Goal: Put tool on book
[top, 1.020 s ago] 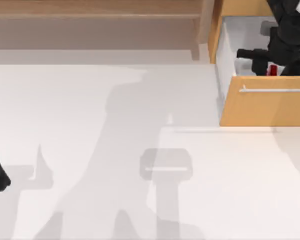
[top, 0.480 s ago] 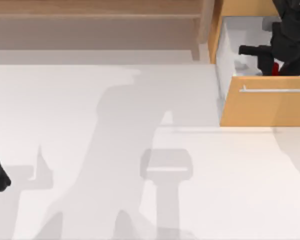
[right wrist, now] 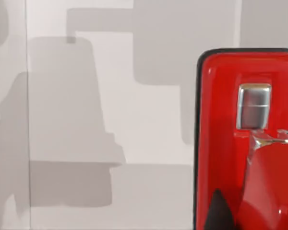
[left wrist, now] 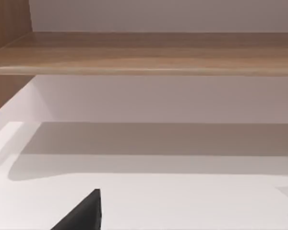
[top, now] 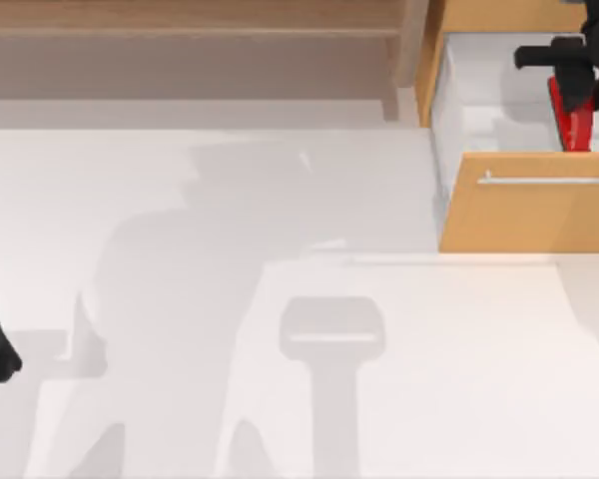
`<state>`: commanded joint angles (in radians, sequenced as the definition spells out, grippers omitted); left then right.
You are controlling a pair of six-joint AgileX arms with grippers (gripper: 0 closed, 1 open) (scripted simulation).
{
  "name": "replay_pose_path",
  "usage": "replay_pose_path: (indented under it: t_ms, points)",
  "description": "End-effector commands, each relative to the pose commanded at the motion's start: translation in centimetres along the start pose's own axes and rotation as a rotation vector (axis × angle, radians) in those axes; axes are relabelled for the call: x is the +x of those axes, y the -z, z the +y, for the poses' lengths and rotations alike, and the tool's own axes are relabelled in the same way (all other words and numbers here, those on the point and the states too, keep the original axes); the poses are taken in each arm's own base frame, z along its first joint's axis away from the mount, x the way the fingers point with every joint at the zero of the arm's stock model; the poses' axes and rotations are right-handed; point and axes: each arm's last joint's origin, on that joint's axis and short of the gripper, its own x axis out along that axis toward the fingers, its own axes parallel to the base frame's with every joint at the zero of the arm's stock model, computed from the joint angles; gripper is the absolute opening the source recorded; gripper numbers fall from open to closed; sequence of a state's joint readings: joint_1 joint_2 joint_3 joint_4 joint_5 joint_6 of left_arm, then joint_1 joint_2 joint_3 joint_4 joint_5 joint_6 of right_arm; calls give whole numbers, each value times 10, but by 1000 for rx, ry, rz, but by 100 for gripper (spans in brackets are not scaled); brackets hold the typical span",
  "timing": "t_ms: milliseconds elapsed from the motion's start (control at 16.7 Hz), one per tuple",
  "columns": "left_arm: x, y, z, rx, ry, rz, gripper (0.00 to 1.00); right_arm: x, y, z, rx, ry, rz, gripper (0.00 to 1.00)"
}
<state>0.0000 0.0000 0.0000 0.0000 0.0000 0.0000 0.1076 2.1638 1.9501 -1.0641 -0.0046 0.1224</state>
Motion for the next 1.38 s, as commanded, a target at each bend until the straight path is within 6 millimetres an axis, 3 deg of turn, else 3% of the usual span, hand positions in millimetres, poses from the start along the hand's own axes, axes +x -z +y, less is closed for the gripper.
replay_pose_path:
  t_ms: [300,540,780,960,1200,1380]
  points:
    - [0,0,0,0,0,0,100,-55,15,-59,-54,28,-145,0]
    - [0,0,0,0,0,0,100,-74,47,-120,-58,92,-162,0]
    - [0,0,0,0,0,0,100,-69,94,-170,-46,129,-82,0]
    - [0,0,0,0,0,0,100,-55,133,-197,-31,120,12,0]
    - [0,0,0,0,0,0,100,-36,178,-216,-8,75,128,0]
    - [0,0,0,0,0,0,100,-27,197,-221,3,45,178,0]
